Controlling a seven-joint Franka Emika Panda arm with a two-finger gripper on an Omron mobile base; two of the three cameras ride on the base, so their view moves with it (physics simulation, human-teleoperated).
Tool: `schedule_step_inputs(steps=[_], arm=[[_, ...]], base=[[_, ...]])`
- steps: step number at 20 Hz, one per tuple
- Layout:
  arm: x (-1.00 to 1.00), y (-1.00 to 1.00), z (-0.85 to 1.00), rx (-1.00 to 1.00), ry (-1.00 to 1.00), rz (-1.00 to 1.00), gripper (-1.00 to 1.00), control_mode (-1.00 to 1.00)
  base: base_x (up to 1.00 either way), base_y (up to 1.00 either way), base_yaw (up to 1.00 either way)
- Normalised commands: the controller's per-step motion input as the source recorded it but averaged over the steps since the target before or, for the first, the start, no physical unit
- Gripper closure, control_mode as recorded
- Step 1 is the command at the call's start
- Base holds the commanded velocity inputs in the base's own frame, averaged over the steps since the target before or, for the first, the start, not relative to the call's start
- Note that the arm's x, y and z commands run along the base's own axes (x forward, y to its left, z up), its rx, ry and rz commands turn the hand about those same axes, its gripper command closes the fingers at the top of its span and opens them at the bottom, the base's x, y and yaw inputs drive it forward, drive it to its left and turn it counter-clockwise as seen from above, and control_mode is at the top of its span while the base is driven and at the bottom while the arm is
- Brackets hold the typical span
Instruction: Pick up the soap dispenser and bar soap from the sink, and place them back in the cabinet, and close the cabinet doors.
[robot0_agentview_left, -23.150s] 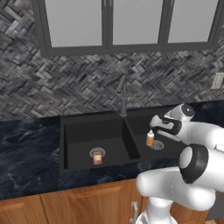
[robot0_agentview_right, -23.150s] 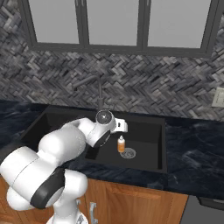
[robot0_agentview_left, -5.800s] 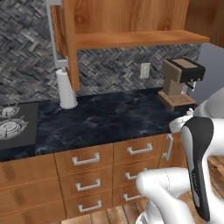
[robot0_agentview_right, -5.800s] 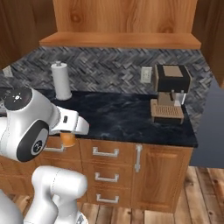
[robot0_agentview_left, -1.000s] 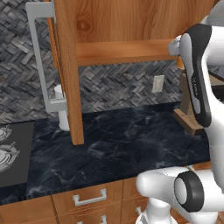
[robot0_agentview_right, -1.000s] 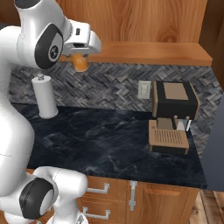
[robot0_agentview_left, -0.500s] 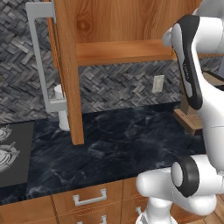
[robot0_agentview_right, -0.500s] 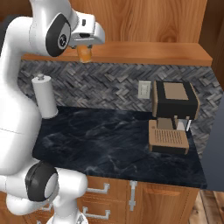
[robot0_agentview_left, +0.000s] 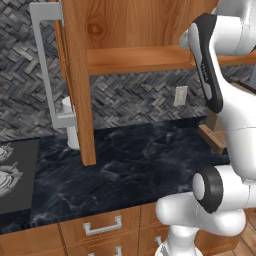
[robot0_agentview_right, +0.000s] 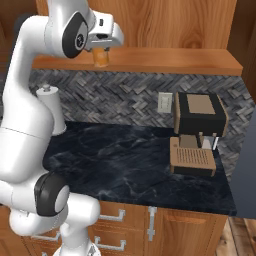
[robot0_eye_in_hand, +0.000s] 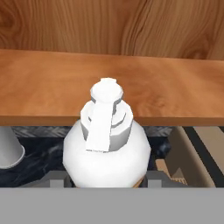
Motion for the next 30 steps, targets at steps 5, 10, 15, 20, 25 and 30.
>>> schedule_step_inputs(steps=[5,10,15,20,25,30], arm=[[0.37,0.0,0.0,0.0,0.0,0.0,1.0,-1.0],[0.34,0.0,-0.03,0.0,0.0,0.0,1.0,-1.0],[0.26,0.0,-0.09,0.0,0.0,0.0,1.0,-1.0],[0.29,0.0,-0.09,0.0,0.0,0.0,1.0,-1.0],[0.29,0.0,-0.08,0.0,0.0,0.0,1.0,-1.0],[0.23,0.0,-0.09,0.0,0.0,0.0,1.0,-1.0]], base=[[0.0,0.0,0.0],[0.0,0.0,0.0],[0.0,0.0,0.0],[0.0,0.0,0.0],[0.0,0.0,0.0],[0.0,0.0,0.0]])
